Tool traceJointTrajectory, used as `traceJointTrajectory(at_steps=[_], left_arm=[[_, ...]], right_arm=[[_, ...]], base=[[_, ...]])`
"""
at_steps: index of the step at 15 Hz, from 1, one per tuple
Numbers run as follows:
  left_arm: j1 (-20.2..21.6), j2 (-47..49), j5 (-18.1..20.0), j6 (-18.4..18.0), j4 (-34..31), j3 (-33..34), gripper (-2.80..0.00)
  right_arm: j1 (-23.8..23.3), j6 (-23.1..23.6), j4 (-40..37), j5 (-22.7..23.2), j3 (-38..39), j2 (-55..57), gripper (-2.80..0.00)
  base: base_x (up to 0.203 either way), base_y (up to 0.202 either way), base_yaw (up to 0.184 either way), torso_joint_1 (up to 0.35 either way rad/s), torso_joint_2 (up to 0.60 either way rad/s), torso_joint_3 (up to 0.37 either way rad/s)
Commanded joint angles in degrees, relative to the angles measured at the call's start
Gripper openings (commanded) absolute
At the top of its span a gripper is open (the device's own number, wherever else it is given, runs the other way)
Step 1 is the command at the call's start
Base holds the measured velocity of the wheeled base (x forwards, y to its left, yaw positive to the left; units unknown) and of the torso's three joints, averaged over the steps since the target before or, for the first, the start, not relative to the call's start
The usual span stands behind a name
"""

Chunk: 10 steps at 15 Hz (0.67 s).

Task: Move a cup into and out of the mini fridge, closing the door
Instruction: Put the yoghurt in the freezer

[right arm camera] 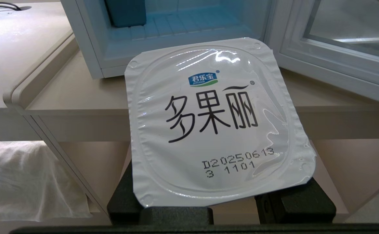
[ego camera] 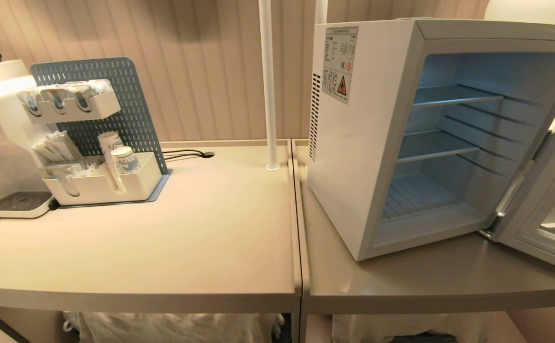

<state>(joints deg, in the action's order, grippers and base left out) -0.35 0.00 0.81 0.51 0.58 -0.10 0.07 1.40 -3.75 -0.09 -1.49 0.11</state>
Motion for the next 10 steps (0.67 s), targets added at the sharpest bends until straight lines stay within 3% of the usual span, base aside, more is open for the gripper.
traceJointTrajectory(at_steps=[1, 10], left_arm=[[0.0, 0.1, 0.0, 0.0, 0.0, 0.0, -2.80], [0.0, 0.1, 0.0, -0.1, 0.0, 0.0, -2.80]], right_arm=[[0.0, 0.0, 0.0, -0.1, 0.0, 0.2, -2.80], [0.0, 0.0, -0.2, -0.1, 0.0, 0.1, -2.80]], base=[[0.000, 0.000, 0.000, 0.000, 0.00, 0.000], [0.000, 0.000, 0.000, 0.000, 0.00, 0.000]])
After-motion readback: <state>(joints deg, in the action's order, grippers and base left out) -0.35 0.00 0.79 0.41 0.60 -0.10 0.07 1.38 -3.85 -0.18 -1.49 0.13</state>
